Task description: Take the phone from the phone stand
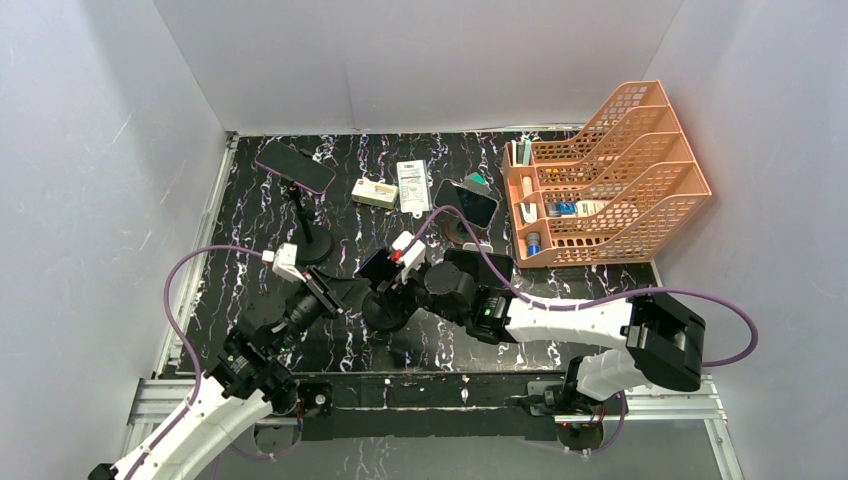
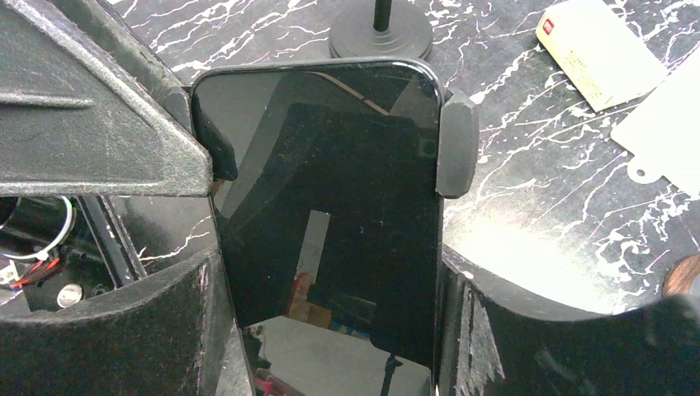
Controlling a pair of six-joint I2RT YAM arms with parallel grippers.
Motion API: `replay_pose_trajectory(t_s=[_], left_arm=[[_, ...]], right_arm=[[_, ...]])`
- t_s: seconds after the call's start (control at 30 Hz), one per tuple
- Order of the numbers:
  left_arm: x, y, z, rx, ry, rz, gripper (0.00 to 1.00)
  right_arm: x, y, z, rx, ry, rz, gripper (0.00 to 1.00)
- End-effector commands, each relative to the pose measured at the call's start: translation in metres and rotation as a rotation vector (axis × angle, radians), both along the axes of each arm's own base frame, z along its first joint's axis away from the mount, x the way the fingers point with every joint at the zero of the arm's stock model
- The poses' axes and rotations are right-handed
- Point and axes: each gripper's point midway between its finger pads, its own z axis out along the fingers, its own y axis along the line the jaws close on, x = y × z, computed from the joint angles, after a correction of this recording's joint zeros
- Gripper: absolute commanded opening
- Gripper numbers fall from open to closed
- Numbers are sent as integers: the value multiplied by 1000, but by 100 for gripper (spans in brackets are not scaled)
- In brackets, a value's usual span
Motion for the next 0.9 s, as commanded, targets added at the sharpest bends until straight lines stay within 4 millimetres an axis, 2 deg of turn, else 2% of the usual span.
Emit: replay_pose_trajectory(t_s=[0.0, 0.03, 0.27, 0.53, 0.7, 0.87], left_arm=[[-9, 10, -24, 85, 69, 3, 0], [-10, 11, -26, 88, 71, 5, 0], [-11, 12, -41, 71, 52, 7, 0], [-8, 11, -40, -8, -27, 16, 0], [-6, 10, -42, -8, -40, 20, 0], [-3, 10, -45, 28, -24, 24, 0]], right_arm=[[42, -22, 28, 72, -10, -234, 5], [42, -23, 26, 82, 10, -236, 1], [44, -32, 18, 178, 155, -216, 1], [38, -30, 19, 244, 249, -170, 1], [29, -25, 19, 271, 298, -124, 1], [6, -16, 29, 320, 352, 4, 1]])
